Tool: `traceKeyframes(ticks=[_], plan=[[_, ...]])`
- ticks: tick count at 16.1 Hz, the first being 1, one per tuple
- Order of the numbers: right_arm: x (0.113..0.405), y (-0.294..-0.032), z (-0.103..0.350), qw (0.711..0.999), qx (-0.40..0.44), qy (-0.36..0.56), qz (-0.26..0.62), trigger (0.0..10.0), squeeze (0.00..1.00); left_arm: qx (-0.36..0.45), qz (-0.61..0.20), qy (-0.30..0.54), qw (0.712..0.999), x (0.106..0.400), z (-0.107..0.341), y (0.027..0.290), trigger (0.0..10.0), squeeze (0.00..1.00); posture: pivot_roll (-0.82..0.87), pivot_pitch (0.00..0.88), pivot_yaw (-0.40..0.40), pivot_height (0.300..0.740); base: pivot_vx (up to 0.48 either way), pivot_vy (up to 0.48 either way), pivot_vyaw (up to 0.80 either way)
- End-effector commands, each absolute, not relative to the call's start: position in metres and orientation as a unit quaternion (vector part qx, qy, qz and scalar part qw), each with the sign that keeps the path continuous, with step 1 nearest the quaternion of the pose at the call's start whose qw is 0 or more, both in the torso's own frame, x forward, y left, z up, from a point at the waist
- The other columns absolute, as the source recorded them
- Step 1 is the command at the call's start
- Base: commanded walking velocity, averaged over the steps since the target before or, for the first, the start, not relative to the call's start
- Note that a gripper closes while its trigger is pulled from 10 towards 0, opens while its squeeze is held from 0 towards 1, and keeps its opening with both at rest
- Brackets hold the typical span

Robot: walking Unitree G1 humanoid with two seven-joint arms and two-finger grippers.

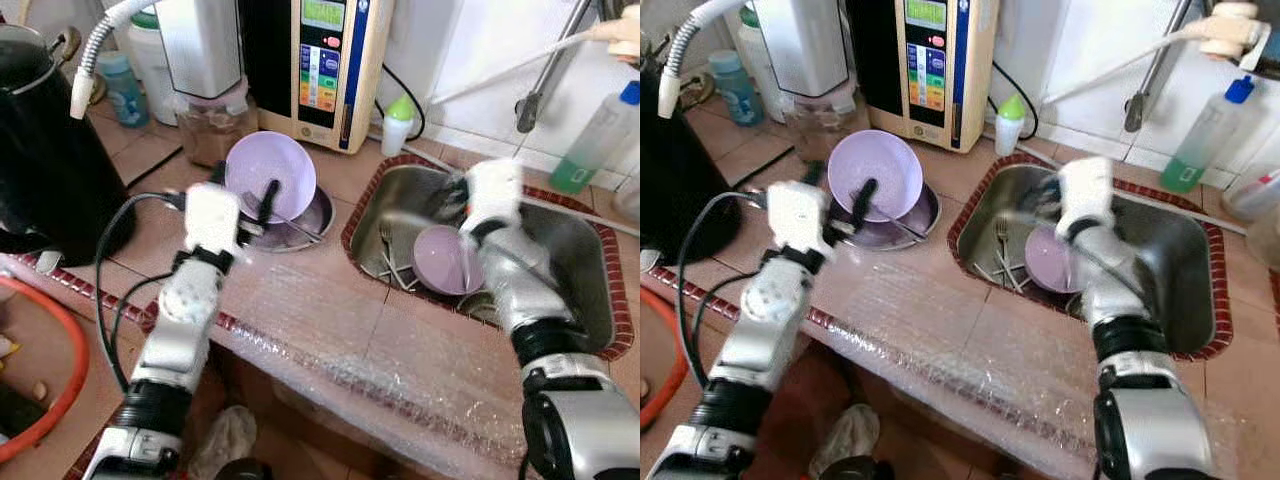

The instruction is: Kitchen organization

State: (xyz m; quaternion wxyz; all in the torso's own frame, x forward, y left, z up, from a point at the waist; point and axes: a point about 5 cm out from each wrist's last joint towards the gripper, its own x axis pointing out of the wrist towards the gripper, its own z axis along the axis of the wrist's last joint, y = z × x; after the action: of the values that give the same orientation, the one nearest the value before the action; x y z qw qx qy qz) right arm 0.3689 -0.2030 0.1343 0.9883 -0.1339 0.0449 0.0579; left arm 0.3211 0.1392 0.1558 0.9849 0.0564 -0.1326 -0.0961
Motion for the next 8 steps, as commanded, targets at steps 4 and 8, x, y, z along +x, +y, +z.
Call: traceKeyframes(ticks=[4,8], plan=[[0.361,-0.199,0.106,0.979,-0.15,0.093,0.099,10.0,1.0,-0.006,-0.089,-0.069,0.994,0.323,0.153,0.141,10.0,1.0,0.06,0.0,-0.015,0.74,0.0,0.0,0.0],[0.358,-0.192,0.098,0.975,-0.151,0.103,0.122,10.0,1.0,-0.064,-0.103,-0.026,0.992,0.319,0.151,0.127,10.0,1.0,0.05,0.0,-0.012,0.74,0.0,0.0,0.0]])
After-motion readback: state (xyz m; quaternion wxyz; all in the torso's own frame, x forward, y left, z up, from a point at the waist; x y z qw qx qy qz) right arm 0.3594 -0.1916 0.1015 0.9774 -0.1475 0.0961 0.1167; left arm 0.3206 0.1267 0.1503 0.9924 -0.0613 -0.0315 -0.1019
